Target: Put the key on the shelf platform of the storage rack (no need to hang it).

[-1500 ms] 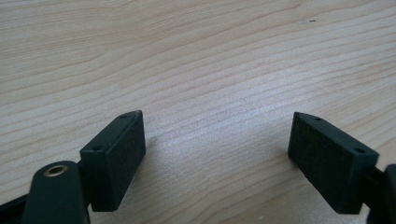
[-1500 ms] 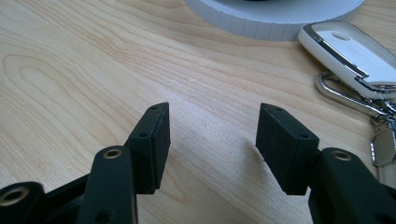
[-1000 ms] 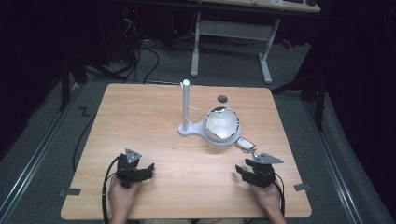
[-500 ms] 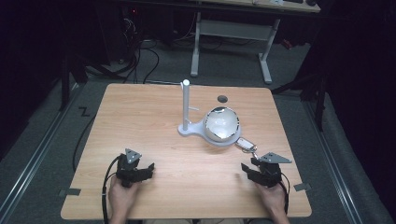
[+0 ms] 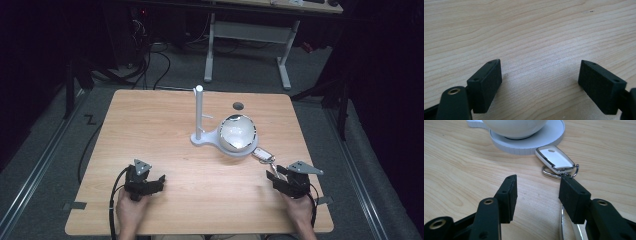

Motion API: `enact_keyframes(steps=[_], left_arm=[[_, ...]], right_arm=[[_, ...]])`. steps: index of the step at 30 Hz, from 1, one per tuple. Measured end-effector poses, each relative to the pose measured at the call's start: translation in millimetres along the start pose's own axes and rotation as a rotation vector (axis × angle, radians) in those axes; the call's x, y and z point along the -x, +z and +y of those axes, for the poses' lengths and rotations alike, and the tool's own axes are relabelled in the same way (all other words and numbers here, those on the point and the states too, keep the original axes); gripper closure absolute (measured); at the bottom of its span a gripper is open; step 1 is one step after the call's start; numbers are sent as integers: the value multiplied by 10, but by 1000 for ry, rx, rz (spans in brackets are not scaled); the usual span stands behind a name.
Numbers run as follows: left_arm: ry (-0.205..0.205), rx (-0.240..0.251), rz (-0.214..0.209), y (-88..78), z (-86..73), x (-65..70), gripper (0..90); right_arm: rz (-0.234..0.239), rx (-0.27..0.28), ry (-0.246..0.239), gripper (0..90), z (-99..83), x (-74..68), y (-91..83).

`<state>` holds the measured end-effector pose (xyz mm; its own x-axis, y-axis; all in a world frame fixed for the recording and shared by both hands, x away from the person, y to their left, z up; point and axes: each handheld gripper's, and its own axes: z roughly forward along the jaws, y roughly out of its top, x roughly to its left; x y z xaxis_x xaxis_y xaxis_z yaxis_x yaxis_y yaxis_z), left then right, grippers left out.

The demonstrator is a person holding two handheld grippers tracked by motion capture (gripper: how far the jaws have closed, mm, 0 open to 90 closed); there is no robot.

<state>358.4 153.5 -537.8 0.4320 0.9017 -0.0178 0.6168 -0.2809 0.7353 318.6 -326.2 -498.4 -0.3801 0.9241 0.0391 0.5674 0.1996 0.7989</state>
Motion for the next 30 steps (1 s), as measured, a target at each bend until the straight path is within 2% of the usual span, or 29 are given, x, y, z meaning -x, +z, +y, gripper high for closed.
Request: enact_keyframes(steps=[6, 14, 17, 21, 30], left_arm=[[0, 0, 0, 0, 0, 0, 193], [0, 0, 0, 0, 0, 0, 193], [-1, 1, 0, 0, 0, 0, 193], [-1, 1, 0, 0, 0, 0, 193], [0, 0, 0, 0, 0, 0, 193]], right_arm=[[-13, 2, -1, 500, 17, 50, -20], [-40, 6, 29, 504, 64, 202, -35], [-47, -1, 46, 504, 70, 247, -8], [-50, -8, 43, 510, 84, 272, 36], [-57, -54, 64, 539, 76, 324, 197]])
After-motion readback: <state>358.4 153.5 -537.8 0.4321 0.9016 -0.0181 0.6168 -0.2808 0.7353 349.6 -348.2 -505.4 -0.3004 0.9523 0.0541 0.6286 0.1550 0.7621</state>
